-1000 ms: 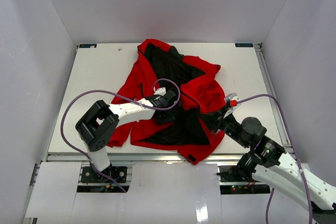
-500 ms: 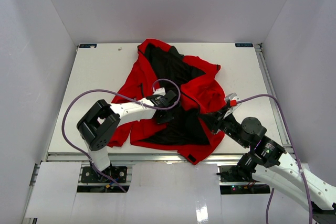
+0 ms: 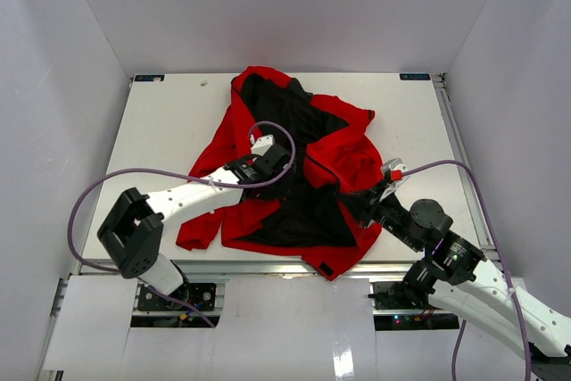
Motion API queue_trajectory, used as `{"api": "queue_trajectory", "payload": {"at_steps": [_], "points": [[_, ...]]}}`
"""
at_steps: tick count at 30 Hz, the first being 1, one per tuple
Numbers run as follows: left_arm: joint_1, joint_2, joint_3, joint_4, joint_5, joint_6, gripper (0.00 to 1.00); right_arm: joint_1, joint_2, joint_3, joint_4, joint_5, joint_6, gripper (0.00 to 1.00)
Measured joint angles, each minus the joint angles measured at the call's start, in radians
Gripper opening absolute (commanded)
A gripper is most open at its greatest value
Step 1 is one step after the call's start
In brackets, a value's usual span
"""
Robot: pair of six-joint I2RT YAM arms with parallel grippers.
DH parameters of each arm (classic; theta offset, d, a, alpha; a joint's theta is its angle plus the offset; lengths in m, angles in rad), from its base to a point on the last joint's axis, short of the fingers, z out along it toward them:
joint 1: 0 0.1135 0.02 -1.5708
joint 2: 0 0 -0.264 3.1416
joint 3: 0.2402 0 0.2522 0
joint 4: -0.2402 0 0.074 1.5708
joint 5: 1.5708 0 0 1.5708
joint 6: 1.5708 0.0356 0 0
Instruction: Zip up the jacket
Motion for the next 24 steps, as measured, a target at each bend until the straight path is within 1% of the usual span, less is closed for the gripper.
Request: {"api": "queue_trajectory", "payload": {"at_steps": [5,8,12,15,18,21,24], "points": [[0.014,-0.094,-0.076,0.057,0.014,0.026,0.0,0.0,0.0,0.0,0.0,0.0,0.0,0.08],[0.018,-0.101,-0.11,0.079,0.036,0.04,0.0,0.0,0.0,0.0,0.0,0.0,0.0,0.08],[0.021,-0.1,-0.117,0.107,0.064,0.069,0.0,0.0,0.007,0.0,0.0,0.0,0.0,0.08],[0.021,-0.122,-0.148,0.169,0.086,0.104,0.0,0.0,0.013,0.0,0.0,-0.004,0.0,0.08],[0.021,-0.219,-0.24,0.246,0.116,0.145,0.0,0.0,0.022,0.0,0.001,-0.015,-0.001,0.08],[0.024,-0.357,-0.33,0.352,0.176,0.207,0.0,0.0,0.046,-0.001,0.024,-0.059,-0.01,0.08],[0.027,-0.458,-0.346,0.436,0.229,0.269,0.0,0.0,0.081,-0.002,0.075,-0.124,-0.016,0.08]]}}
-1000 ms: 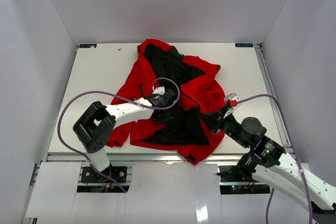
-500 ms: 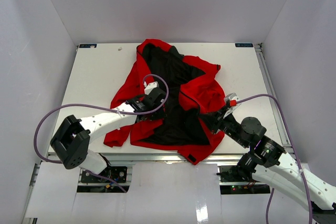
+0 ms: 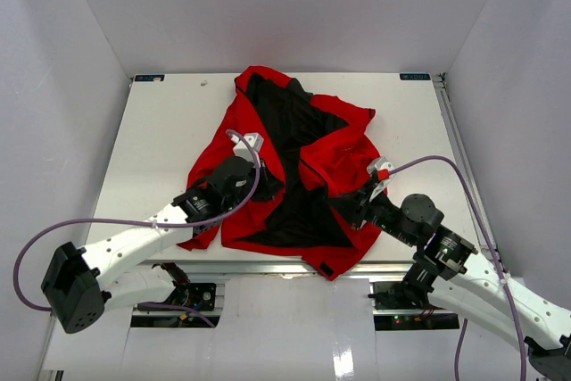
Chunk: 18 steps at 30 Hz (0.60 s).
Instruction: Zip up the jacket
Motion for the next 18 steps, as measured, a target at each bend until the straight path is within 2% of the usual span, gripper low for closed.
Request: {"api": "queue_trajectory", "payload": {"at_steps": [5,8,13,18], "points": [[0.006,-0.068,-0.011,0.159,0.1,0.094,0.0,0.0,0.057,-0.012,0.115,-0.097,0.019,0.08],[0.006,-0.108,-0.069,0.248,0.144,0.13,0.0,0.0,0.107,-0.038,0.218,-0.143,0.048,0.08],[0.006,-0.234,-0.196,0.367,0.165,0.154,0.0,0.0,0.228,-0.051,0.342,-0.193,0.09,0.08],[0.006,-0.389,-0.31,0.51,0.16,0.164,0.0,0.0,0.266,-0.054,0.421,-0.211,0.104,0.08]]}}
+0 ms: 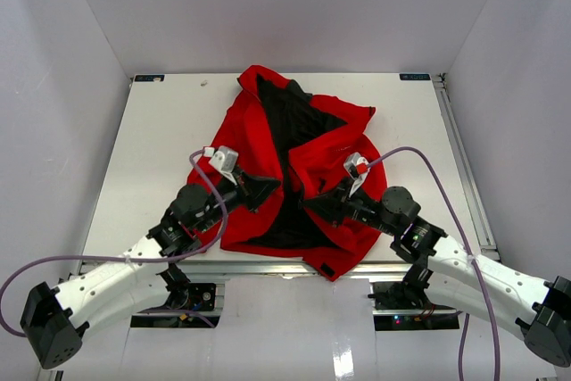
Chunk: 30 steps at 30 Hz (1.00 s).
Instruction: Zip up the jacket
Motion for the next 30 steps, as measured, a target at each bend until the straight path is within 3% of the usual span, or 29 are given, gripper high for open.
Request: {"api": "queue_trajectory", "payload": {"at_steps": [7,21,30], "points": [[0.0,-0.103,-0.095,0.175,0.007,-0.002,0.0,0.0,0.035,0.0,0.093,-0.038,0.019,0.08],[0.0,-0.024,-0.155,0.452,0.123,-0.005,0.0,0.0,0.059,0.0,0.182,-0.152,0.046,0.08],[0.0,0.017,-0.171,0.546,0.189,-0.003,0.0,0.0,0.059,0.0,0.202,-0.177,0.049,0.08]]}}
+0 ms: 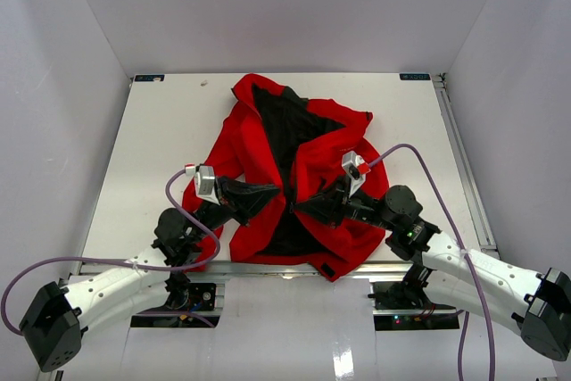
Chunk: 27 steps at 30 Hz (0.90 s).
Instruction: Zip up the jacket
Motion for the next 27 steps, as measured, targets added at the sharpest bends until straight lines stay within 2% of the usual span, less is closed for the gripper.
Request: {"api": "queue_trajectory", "payload": {"at_steps": [27], "points": [[0.0,0.03,-0.028,0.097,0.075,0.023,0.0,0.0,0.033,0.009,0.069,-0.039,0.028,0.08]]}}
